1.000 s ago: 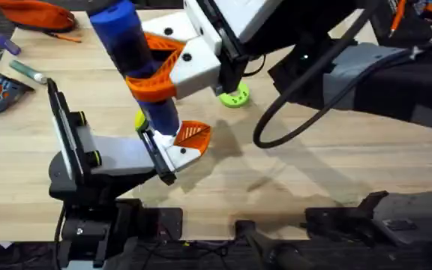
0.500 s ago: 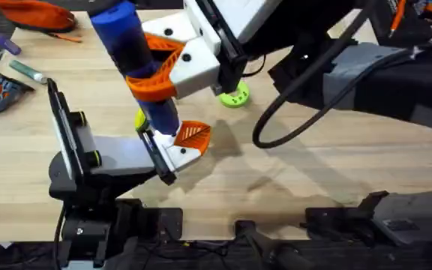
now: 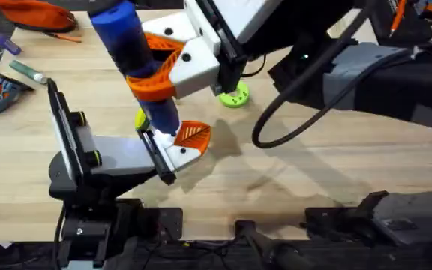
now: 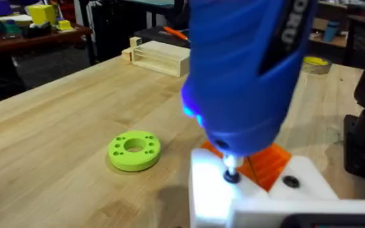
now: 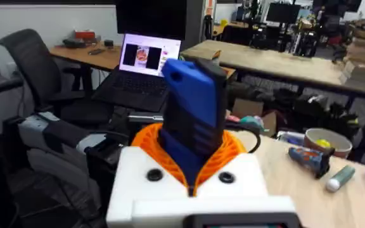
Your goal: Pick up the gripper from the table and insert it into the empty holder that is missing its gripper. Then pick up a screw, insert it into the mounting hole, and use the screwdriver to tighten it. Finally, clean up the table by picking up the vegetable and placing it into the bucket.
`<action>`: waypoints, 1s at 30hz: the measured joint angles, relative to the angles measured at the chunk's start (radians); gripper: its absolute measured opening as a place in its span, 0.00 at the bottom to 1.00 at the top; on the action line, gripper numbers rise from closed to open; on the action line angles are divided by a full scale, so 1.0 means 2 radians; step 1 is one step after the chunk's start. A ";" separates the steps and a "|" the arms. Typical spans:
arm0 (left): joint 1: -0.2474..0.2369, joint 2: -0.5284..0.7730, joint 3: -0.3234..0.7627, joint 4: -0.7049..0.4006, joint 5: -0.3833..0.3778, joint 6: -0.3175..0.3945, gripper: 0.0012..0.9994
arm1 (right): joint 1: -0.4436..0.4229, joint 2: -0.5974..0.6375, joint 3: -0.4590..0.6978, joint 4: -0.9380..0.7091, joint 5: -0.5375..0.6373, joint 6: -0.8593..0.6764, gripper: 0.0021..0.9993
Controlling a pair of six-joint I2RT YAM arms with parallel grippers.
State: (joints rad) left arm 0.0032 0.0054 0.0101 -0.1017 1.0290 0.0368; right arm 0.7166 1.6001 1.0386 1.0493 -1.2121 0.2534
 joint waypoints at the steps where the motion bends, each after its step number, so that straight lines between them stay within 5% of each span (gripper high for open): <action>1: 0.000 0.000 0.000 0.000 0.000 0.000 0.00 | 0.000 0.000 0.000 -0.005 0.000 0.000 0.02; 22: 0.000 0.000 0.000 0.000 -0.001 -0.005 0.00 | -0.007 0.017 0.003 0.065 -0.010 0.032 0.02; 30: 0.000 0.000 0.000 0.000 0.000 -0.004 0.00 | -0.038 0.017 0.100 -0.001 -0.044 0.060 0.02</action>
State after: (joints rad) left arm 0.0032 0.0051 0.0101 -0.1013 1.0283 0.0292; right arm 0.6411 1.6338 1.2386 1.0474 -1.3007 0.3725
